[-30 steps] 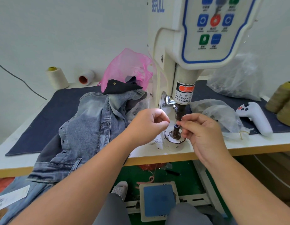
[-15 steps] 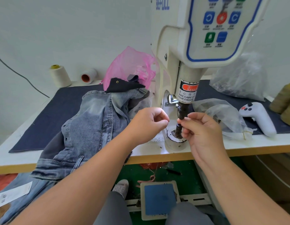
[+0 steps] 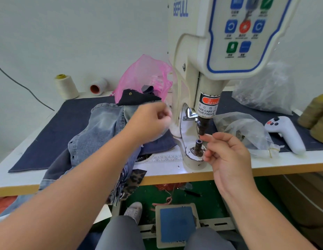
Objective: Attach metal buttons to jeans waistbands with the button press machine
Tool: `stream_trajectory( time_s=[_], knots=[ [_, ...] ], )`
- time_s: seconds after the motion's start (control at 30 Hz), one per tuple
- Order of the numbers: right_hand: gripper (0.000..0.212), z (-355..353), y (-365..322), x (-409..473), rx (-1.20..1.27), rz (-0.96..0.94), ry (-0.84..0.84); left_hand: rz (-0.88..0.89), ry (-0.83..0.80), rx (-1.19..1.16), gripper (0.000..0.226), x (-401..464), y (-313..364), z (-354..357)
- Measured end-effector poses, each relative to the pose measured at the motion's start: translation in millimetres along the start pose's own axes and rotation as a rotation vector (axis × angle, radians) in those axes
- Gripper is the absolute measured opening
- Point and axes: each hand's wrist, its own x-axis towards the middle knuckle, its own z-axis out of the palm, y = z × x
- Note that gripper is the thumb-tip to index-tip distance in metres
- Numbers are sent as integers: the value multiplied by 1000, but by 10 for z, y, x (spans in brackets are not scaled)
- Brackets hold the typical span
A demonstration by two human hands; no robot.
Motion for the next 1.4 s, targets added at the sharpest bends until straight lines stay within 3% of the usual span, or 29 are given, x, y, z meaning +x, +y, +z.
stream_trajectory(
  time_s=[0.13,0.2,0.33,0.4,0.47,0.57,0.7,0.9,1.07,1.13,1.27,1.33,1.4],
  knots=[
    [24,-72,1,-25,-21,-29,33,38,301,182,29,289,-92,-322],
    [22,-90,16,-67,-65,-53,35,27,355,313,35,458,-210,-463],
    [38,-162,82,-176,-219,-80,2,-121,75,704,45,684,-438,-566],
    [38,-200,111,-279,-298,-91,-52,-189,-29,729,39,674,-507,-542],
    [37,-226,140,-388,-362,-110,-100,-205,11,655,28,599,-544,-509],
    [36,-232,147,-483,-444,-145,-158,-77,152,511,6,444,-527,-498],
    [36,-123,75,-500,-535,-249,-248,170,130,333,4,197,-265,-649],
    [23,241,-25,-339,-751,-444,-402,216,54,230,5,-57,60,-905],
    [27,457,182,-138,-880,-306,-474,332,193,267,9,-160,71,-944],
    [38,493,282,-109,-942,-271,-531,321,297,172,6,-175,24,-961],
    [54,533,364,-98,-969,-279,-632,210,379,-303,7,-176,-36,-1038],
    [55,538,393,-84,-997,-241,-637,154,334,-358,4,-189,-6,-1049],
    [51,550,372,-86,-907,-200,-603,98,174,-401,11,-197,49,-1021]
  ],
)
